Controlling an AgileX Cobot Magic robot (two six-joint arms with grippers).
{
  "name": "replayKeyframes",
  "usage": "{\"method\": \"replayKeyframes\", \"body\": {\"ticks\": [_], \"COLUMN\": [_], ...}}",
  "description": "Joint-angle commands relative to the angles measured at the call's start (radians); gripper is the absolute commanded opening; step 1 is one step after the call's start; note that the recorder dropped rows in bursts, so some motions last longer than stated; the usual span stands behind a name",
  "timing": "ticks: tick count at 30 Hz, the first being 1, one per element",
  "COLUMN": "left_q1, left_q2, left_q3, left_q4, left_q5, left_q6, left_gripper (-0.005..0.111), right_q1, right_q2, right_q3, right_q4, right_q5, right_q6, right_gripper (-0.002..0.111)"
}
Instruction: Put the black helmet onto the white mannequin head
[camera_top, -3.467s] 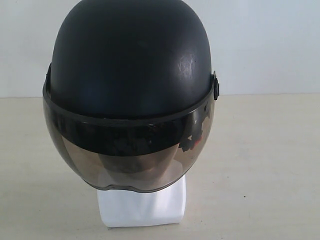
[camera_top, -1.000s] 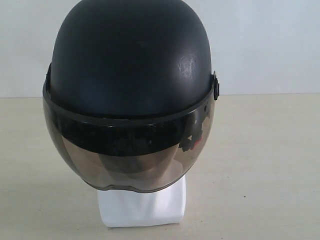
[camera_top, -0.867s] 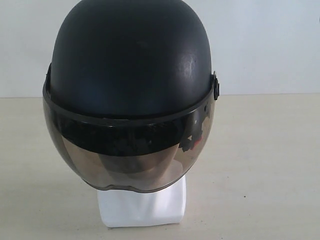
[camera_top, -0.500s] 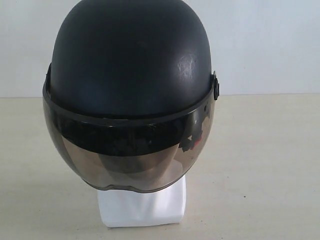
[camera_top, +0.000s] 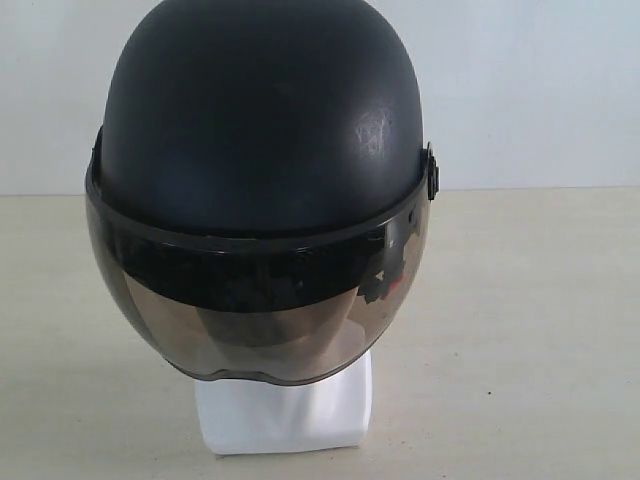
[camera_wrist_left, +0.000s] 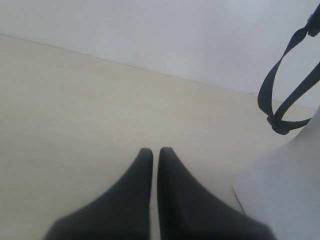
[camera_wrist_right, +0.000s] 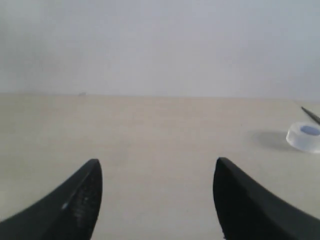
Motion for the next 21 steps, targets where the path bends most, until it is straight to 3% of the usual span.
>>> {"method": "replayKeyframes", "body": {"ticks": [1, 21], "left_q1": [-0.004, -0.004], "left_q2": [-0.004, -0.004], "left_q3": [0.003, 0.003], "left_q4": [-0.009, -0.009], "left_q5": [-0.002, -0.002], "left_q6": [0.005, 0.005], "left_gripper": [0.004, 0.004], "right_q1": [-0.004, -0.004], "right_q2": [-0.008, -0.008], "right_q3": [0.004, 0.004], "right_q4": [-0.02, -0.017], "right_q5": [0.119, 0.119], "right_q6": [-0.008, 0.029], "right_gripper": [0.062, 0.062]}}
